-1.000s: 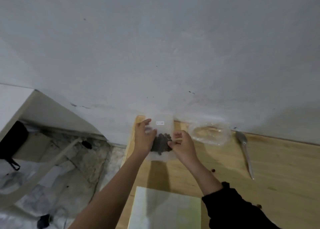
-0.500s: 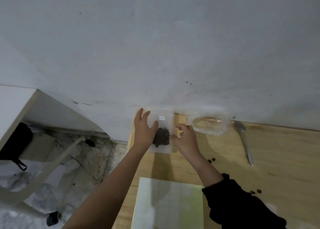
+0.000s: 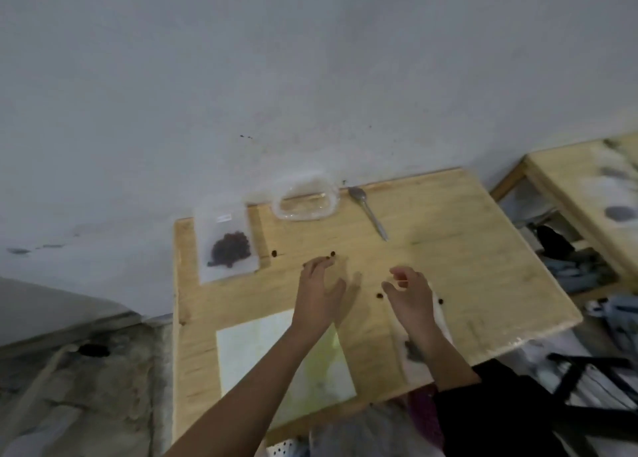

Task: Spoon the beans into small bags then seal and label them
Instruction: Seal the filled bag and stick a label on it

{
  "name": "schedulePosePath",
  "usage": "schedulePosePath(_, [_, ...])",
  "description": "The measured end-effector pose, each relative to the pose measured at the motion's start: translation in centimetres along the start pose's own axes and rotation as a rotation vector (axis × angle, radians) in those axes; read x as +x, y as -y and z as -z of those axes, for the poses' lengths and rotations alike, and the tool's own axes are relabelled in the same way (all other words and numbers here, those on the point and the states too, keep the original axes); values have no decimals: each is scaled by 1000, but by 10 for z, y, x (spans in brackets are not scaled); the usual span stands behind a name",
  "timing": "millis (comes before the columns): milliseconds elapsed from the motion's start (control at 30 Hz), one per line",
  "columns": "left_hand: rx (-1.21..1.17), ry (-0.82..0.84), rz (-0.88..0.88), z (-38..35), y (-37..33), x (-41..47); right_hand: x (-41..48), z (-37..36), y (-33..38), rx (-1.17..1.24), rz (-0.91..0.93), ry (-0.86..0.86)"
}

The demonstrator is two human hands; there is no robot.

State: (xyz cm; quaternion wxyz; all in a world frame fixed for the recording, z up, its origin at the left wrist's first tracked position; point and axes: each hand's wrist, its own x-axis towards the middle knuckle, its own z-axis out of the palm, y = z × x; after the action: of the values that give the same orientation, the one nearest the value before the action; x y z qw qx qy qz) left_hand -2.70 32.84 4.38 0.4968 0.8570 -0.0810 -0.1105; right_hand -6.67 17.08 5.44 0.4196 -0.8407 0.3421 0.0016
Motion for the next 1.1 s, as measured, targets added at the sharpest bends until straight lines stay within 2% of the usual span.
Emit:
schedulePosePath(200, [24,347,104,-64,-6,-44,-24,31,-83,-155,-198,-76])
schedulePosePath(300, [-44,406,137,-84,-16,-58,-31,31,-106,-289,-203,-42])
schedulePosePath(433, [-26,433,160,-104,-19,-59,-35,32,-112,-303,-177,-27])
schedulePosePath(533, [-70,395,254,-113,-18,-54,-32,34,-108,-282,-196,-48])
schedulePosePath(633, [-320,285,376,-109,-19,-44,-30,37,-99,-55,-261,-111])
schedulePosePath(733, [-527,152,432,-95,-16,-28,-30,39,-80,142,-193,-134])
schedulePosePath(800, [-608,121,406,-79,-17,-19,-29,33,-63,237,-114,-98])
schedulePosePath(900, [-553,141,282,-53,-11,-13,-27,16,-39,294,-82,5])
schedulePosePath(967, [-569,118,272,-36,-3,-14,-29,1,-30,298,-68,70])
schedulePosePath(1100, [-634,-81,332,-5,27,-22,-37,-26,-26,247,-98,201])
